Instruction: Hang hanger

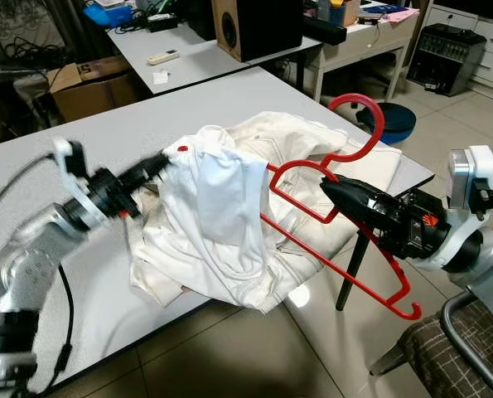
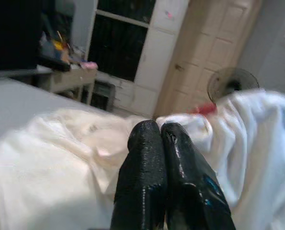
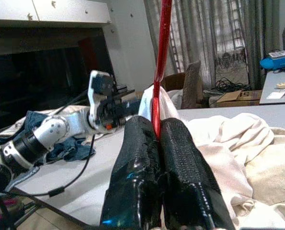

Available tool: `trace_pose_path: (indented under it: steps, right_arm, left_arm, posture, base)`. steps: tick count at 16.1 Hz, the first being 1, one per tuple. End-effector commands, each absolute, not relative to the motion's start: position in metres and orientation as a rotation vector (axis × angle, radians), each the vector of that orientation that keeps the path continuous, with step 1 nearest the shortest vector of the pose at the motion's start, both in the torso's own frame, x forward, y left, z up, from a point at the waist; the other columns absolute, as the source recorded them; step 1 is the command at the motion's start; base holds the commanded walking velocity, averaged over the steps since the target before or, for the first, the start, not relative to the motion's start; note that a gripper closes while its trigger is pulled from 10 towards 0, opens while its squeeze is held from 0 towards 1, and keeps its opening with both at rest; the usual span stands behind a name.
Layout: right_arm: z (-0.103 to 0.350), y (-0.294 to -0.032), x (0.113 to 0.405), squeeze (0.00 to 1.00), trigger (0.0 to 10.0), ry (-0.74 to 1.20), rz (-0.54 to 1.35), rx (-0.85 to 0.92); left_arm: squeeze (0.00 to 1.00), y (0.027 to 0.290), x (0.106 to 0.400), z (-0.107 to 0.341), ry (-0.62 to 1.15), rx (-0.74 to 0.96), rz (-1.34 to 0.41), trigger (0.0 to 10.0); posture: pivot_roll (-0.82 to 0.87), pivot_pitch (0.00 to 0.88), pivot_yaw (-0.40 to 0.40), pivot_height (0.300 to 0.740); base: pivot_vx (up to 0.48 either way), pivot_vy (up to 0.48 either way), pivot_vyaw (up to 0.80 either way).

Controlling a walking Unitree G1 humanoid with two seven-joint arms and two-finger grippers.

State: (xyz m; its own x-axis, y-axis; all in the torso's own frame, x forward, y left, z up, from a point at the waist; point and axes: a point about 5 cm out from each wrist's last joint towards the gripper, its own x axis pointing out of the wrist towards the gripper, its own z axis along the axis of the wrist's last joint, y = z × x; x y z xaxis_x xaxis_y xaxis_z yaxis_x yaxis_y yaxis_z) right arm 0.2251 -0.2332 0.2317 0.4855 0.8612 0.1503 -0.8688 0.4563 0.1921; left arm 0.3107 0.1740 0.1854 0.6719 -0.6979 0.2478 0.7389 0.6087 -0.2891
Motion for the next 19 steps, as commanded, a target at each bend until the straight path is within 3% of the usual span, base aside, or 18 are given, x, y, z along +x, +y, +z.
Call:
trace_pose_path:
  steps: [1,6,12,17,19]
  right_arm:
    - [0.234,-0.233,0.226,0.00,10.0,-0.029,1.075,0.229]
    - [0.230,-0.231,0.226,0.00,10.0,-0.007,1.076,0.216]
    - [0.227,-0.228,0.225,0.00,10.0,0.018,1.078,0.196]
    - [0.221,-0.227,0.226,0.00,10.0,0.066,1.060,0.152]
    - [0.206,-0.228,0.232,0.00,10.0,0.167,1.001,0.041]
  left_arm:
    - [0.00,0.185,0.314,0.195,-0.170,-0.396,-0.782,0.0]
    - [0.00,0.194,0.323,0.208,-0.271,-0.432,-0.685,0.0]
    - [0.00,0.208,0.344,0.215,-0.345,-0.445,-0.453,0.0]
    - [0.00,0.192,0.339,0.221,-0.377,-0.449,-0.585,0.0]
    - [0.00,0.192,0.340,0.228,-0.404,-0.484,-0.573,0.0]
  posture:
    - [-0.16,0.000,0.122,0.740]
    - [-0.15,0.000,0.122,0.740]
    - [-0.16,0.000,0.129,0.740]
    - [-0.15,0.000,0.128,0.740]
    - [-0.15,0.000,0.128,0.740]
  base:
    - [0.000,0.000,0.00]
    - [0.000,0.000,0.00]
    - [0.000,0.000,0.00]
    - [0.000,0.000,0.00]
    - [0.000,0.000,0.00]
